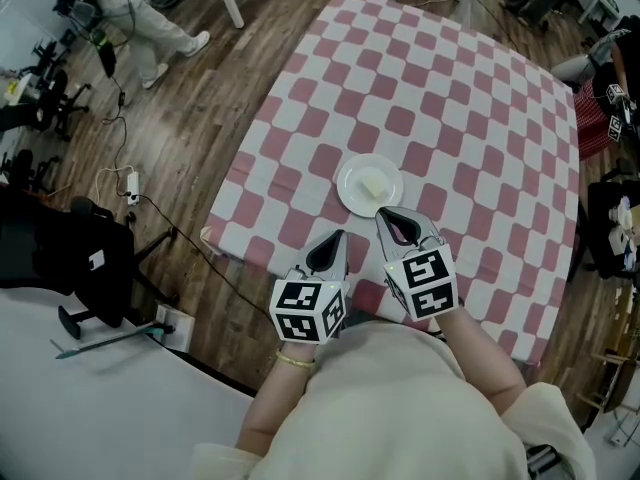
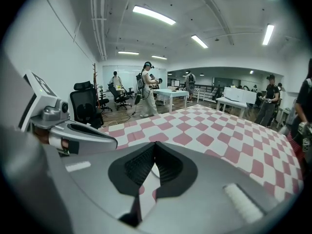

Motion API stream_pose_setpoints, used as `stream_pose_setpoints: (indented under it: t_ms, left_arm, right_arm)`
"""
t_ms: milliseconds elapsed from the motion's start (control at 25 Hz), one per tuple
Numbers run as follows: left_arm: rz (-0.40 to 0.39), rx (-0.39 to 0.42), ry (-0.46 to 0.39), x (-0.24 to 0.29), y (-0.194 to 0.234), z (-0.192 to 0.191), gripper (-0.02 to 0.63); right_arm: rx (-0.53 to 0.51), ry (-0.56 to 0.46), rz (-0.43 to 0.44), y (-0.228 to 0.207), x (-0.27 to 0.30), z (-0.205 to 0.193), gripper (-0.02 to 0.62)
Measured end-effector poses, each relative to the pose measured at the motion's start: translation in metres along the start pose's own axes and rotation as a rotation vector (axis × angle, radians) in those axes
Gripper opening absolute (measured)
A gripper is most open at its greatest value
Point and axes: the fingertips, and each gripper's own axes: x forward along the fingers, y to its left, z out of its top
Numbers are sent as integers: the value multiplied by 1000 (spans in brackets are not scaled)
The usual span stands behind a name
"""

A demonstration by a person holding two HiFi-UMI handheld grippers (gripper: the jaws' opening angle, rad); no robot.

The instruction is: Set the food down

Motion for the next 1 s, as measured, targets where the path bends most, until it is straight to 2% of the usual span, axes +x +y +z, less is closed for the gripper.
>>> stream_pose_setpoints:
  t_ms: [600, 1000]
  left_arm:
    - [-18, 47, -31, -26, -22, -1, 0]
    - [-10, 62, -40, -40, -29, -7, 0]
  right_arm:
    - [14, -100, 1, 17, -42, 2, 6]
    - [7, -121, 36, 30, -56, -3, 6]
